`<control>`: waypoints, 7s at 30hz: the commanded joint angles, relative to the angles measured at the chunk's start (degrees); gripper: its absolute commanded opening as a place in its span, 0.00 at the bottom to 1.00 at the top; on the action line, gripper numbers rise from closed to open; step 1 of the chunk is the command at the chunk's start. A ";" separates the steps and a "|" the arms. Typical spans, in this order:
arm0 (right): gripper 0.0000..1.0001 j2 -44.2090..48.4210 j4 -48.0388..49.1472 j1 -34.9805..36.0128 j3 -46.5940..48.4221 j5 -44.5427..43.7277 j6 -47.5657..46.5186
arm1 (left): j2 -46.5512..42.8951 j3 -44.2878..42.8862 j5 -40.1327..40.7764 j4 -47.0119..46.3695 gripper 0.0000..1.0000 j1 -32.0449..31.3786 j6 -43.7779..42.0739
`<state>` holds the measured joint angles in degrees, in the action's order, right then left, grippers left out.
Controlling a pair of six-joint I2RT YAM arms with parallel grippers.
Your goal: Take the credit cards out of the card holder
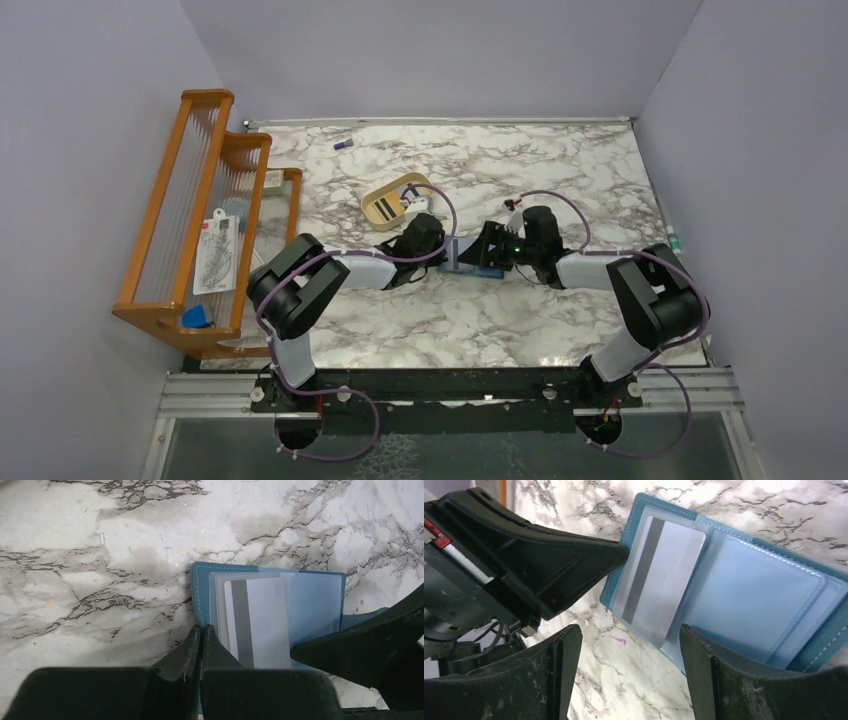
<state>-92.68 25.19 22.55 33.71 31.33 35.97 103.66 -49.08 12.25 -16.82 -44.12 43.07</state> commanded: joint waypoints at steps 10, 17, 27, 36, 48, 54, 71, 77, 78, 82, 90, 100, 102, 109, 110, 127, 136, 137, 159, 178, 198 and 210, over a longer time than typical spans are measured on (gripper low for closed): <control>0.77 -5.91 2.52 -0.03 2.46 -1.22 -0.27 | 3.38 2.49 -1.42 6.07 0.00 -0.18 -1.15; 0.77 -7.89 6.56 0.04 1.96 2.75 2.59 | 2.74 3.04 -1.61 5.79 0.00 -0.18 -0.88; 0.77 -5.92 8.91 0.04 2.43 9.87 4.50 | 2.53 2.96 -1.57 5.87 0.00 -0.18 -0.89; 0.76 -11.27 14.89 0.04 3.30 13.64 10.16 | 1.79 3.24 -1.12 6.03 0.00 -0.18 -0.79; 0.76 -15.15 19.31 0.04 2.27 11.34 18.39 | 1.11 3.58 -0.91 5.86 0.00 -0.18 -0.62; 0.76 -13.15 21.78 0.05 -0.47 6.15 22.51 | 0.09 4.32 -0.83 5.47 0.00 -0.34 0.29; 0.67 -15.87 39.96 1.43 -1.15 10.83 26.44 | -0.74 5.58 -0.98 4.68 0.00 -0.99 1.40; 0.69 -18.93 38.79 1.95 0.25 10.94 25.56 | -1.51 5.57 -0.58 4.92 0.00 -1.06 1.15; 0.69 -19.40 38.67 2.05 0.37 10.94 25.40 | -1.65 5.57 -0.52 4.96 0.00 -1.06 1.10; 0.70 -21.42 38.53 2.32 0.69 10.77 25.36 | -2.21 5.55 -0.39 4.99 0.00 -1.05 1.29; 0.70 -21.17 36.66 2.37 1.37 12.37 25.41 | -2.19 5.66 0.05 5.78 0.00 -0.98 0.93; 0.70 -16.41 27.53 2.11 2.69 15.93 21.52 | -3.10 6.36 1.02 6.59 0.00 -0.10 0.52; 0.70 -16.82 28.18 1.83 2.16 16.63 21.64 | -3.15 6.45 1.10 6.71 0.00 0.07 0.52; 0.70 -18.12 31.92 0.48 -1.17 18.79 22.45 | -3.37 6.27 1.20 7.31 0.00 0.48 0.11; 0.70 -17.98 32.01 0.22 -1.53 18.97 22.26 | -3.37 6.24 1.27 7.39 0.00 0.52 0.09; 0.68 -15.05 26.87 -6.10 -4.96 20.74 16.64 | -4.34 7.00 1.65 7.77 0.00 0.79 -0.09; 0.34 -15.20 24.13 -7.12 -5.19 20.09 13.77 | -4.25 6.89 1.54 7.85 0.00 0.83 -0.25; 0.23 -15.31 23.71 -7.22 -5.15 20.08 13.44 | -4.30 6.89 1.55 7.89 0.00 0.87 -0.26; 0.01 -6.64 -8.44 -7.69 22.05 11.23 -6.09 | -13.13 13.89 3.18 6.78 0.00 2.99 1.75; 0.01 -39.17 -58.97 -1.01 88.20 9.95 -37.52 | -23.64 18.07 1.56 11.48 0.00 10.75 1.75; 0.01 -47.69 -63.67 6.81 92.90 1.53 -41.41 | -26.45 20.08 1.28 12.31 0.00 11.77 1.84; 0.01 -49.90 -63.39 6.82 95.43 -2.00 -41.80 | -27.07 20.71 1.12 12.34 0.00 12.15 1.84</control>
<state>-140.84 -38.41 29.41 127.74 31.73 -5.10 77.78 -29.12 13.56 -5.41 -32.32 45.19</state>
